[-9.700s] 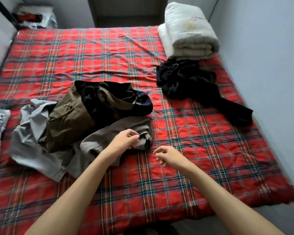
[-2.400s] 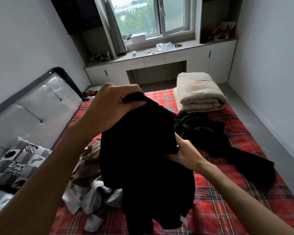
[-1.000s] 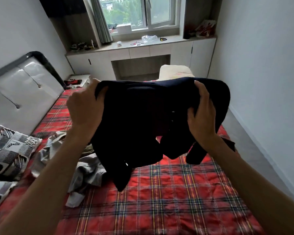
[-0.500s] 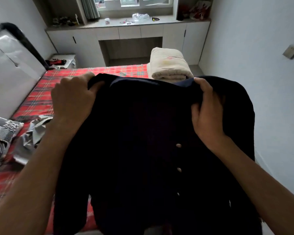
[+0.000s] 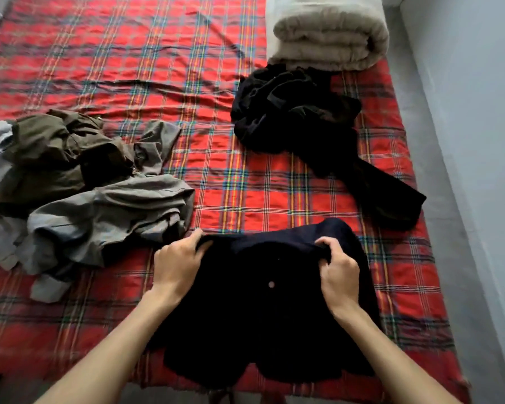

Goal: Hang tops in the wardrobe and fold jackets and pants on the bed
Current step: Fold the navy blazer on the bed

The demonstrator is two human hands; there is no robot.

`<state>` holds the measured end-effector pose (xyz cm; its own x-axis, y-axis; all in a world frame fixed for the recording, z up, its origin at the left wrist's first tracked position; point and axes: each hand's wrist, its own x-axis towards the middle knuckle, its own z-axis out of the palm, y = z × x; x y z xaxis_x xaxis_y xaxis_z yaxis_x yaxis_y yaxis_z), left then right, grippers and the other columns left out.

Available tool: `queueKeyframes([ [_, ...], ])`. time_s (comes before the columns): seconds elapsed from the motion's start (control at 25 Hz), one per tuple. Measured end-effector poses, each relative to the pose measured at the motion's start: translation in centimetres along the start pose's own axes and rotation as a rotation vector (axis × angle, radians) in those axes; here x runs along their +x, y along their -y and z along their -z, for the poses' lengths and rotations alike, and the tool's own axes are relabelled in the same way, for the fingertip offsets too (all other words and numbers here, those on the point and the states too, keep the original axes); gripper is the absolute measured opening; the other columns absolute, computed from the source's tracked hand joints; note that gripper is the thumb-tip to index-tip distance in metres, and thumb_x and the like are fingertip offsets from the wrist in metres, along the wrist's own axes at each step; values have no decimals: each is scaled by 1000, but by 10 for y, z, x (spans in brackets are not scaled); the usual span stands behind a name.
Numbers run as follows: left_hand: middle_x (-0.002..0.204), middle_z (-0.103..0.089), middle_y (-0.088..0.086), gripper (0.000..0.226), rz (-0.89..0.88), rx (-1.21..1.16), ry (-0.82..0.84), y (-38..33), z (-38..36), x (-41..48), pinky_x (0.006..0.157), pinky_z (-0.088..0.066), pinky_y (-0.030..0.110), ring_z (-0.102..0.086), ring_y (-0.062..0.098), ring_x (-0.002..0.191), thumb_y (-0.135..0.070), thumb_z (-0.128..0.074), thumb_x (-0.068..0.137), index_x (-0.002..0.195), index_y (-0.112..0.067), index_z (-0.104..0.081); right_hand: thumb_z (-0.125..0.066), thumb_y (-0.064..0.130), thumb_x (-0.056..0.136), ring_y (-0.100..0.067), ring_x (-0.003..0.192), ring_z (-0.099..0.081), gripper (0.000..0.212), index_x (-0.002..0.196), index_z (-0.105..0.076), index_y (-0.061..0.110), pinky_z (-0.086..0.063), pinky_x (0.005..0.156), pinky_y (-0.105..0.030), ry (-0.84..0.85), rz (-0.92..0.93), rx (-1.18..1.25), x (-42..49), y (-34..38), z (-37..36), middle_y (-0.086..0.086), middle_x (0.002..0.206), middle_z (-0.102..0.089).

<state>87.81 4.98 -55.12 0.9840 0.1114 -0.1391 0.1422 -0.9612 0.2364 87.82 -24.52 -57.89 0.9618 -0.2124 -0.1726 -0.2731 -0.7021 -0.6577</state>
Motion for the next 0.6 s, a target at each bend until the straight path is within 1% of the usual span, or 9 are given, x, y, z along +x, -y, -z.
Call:
queueKeyframes([
  [0.08,65,-68,10,49,3,18,21,1,-13,7,50,-46,36,-66,39,60,-63,-32,85,96,-26,-62,-58,-9,75,-32,65,-63,43,102,-61,24,-44,63,-36,7,-63,19,6,-11,-8,-3,68,-62],
  [0.16,70,-69,13,41,37,-10,-44,-8,-4,45,53,-47,38,-66,40,63,-59,-40,87,96,-26,-63,-59,-8,75,-32,71,-64,39,102,-61,21,-42,66,-36,-27,-4,49,38,7,-5,-3,73,-64],
  [0.24,90,-71,17,30,101,-60,-185,-19,1,123,68,-49,44,-66,41,83,-48,-51,93,105,-24,-64,-61,-1,79,-31,87,-67,37,110,-61,18,-44,76,-32,-66,40,160,110,31,-14,-3,89,-68],
  [0.28,103,-69,16,29,114,-94,-223,-21,-1,166,78,-49,46,-64,40,96,-42,-55,94,113,-22,-62,-63,4,82,-28,96,-66,41,120,-57,19,-45,84,-30,-64,11,233,151,43,-22,-3,99,-68],
  [0.36,124,-59,16,42,189,-223,-214,-9,-21,227,97,-41,46,-53,36,117,-32,-62,91,129,-14,-52,-64,12,85,-22,109,-61,59,138,-43,25,-46,96,-31,7,-36,298,213,57,-55,-6,123,-61],
  [0.4,129,-55,17,51,221,-302,-198,0,-37,234,102,-38,44,-49,35,122,-28,-66,88,133,-10,-48,-63,11,85,-21,108,-61,62,141,-42,25,-46,97,-32,48,4,254,221,57,-72,-7,128,-59],
  [0.48,133,-51,19,67,285,-312,-100,34,-91,193,105,-37,44,-46,36,125,-29,-73,81,137,-5,-44,-62,10,84,-24,102,-63,48,130,-54,19,-46,94,-33,168,99,150,192,38,-125,-8,117,-65],
  [0.52,135,-49,20,76,345,-265,-14,57,-123,154,106,-37,46,-46,37,126,-32,-76,78,139,-4,-41,-64,12,85,-25,105,-62,41,125,-59,17,-45,96,-33,265,136,120,157,22,-154,-8,115,-65],
  [0.6,138,-47,21,91,486,-184,139,108,-176,76,107,-36,50,-44,38,129,-44,-80,72,142,-4,-36,-66,22,88,-23,127,-49,47,133,-53,18,-35,109,-31,544,112,74,70,-12,-207,-7,135,-53],
])
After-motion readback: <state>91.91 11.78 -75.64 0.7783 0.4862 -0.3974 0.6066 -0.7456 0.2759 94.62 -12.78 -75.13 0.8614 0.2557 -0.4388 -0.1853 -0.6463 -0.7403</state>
